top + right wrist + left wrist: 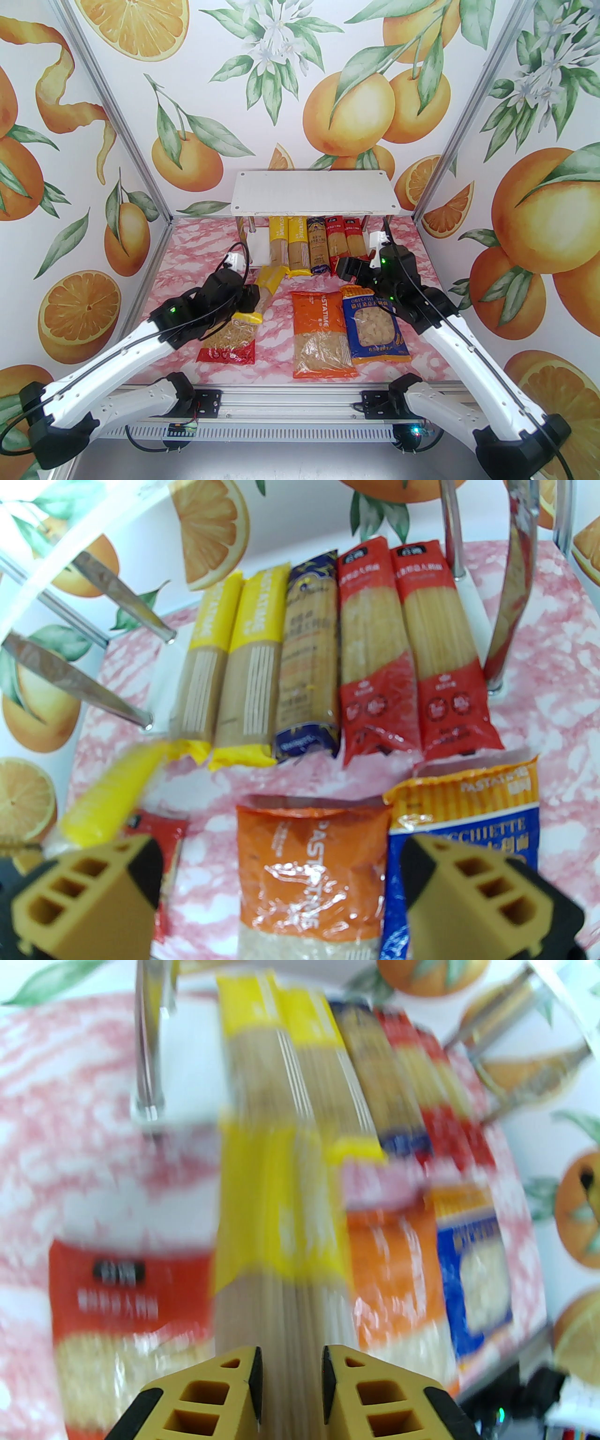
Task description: Place and organize the pasta boxes and bags onto the shelf
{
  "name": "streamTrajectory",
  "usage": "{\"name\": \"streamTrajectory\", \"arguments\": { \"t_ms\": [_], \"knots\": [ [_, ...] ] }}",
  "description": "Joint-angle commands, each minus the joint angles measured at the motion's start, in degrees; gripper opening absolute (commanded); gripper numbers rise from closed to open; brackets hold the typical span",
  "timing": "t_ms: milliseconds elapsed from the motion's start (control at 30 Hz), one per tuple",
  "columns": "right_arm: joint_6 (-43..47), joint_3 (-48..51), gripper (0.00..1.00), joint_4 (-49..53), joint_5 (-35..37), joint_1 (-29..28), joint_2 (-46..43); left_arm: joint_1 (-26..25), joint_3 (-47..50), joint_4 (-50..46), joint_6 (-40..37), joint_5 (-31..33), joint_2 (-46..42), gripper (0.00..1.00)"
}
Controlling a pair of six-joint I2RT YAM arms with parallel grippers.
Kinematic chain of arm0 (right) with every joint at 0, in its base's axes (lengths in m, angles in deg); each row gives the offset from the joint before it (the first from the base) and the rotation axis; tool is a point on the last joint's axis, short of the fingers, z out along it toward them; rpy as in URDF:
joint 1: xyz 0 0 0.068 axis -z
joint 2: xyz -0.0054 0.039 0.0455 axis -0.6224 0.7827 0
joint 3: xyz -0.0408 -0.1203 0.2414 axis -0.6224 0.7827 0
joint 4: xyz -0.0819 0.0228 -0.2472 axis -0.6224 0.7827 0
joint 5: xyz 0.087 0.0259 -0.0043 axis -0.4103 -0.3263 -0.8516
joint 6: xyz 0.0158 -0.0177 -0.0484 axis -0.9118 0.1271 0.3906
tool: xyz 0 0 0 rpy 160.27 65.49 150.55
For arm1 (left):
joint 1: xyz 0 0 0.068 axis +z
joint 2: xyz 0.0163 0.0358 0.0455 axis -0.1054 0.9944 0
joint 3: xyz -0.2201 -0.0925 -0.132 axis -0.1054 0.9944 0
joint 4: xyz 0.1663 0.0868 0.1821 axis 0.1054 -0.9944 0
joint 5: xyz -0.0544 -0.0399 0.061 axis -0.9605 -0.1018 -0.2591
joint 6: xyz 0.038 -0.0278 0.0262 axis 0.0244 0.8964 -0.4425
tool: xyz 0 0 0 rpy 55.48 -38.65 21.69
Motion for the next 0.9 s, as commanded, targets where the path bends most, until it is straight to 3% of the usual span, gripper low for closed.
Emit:
{"name": "streamTrajectory", "arguments": {
  "t_ms": [0,133,333,400,433,600,700,867],
  "knots": [
    [1.1,-2.2,0.89,-0.1,0.9,-0.3,1.1,1.7,-0.2,13.4,-3.7,3.7,2.7,0.0],
    [1.6,-3.6,0.89,1.0,0.4,-0.2,2.4,3.6,-2.6,15.5,-4.4,1.1,6.6,0.0],
    [2.0,-3.3,0.89,1.7,1.1,-0.3,1.7,2.6,-5.8,8.0,-5.5,0.4,7.6,0.0],
    [2.3,-2.4,0.89,2.0,2.0,-0.3,0.9,-0.2,-6.3,1.2,-4.9,3.2,6.9,0.0],
    [2.5,-1.5,0.89,2.4,2.6,-0.3,0.5,-4.5,-5.9,-6.2,-1.8,6.8,5.9,0.03],
    [2.6,0.0,0.89,1.9,1.4,-0.2,0.8,-13.0,-2.2,-14.3,7.5,9.9,5.4,0.31],
    [2.6,0.8,0.89,1.8,-0.1,-0.3,1.0,-16.6,-0.2,-15.6,12.5,10.6,7.0,0.53],
    [2.4,2.6,0.89,1.7,-1.5,-0.3,-0.2,-19.3,3.6,-10.7,17.0,6.1,10.4,0.94]
  ]
}}
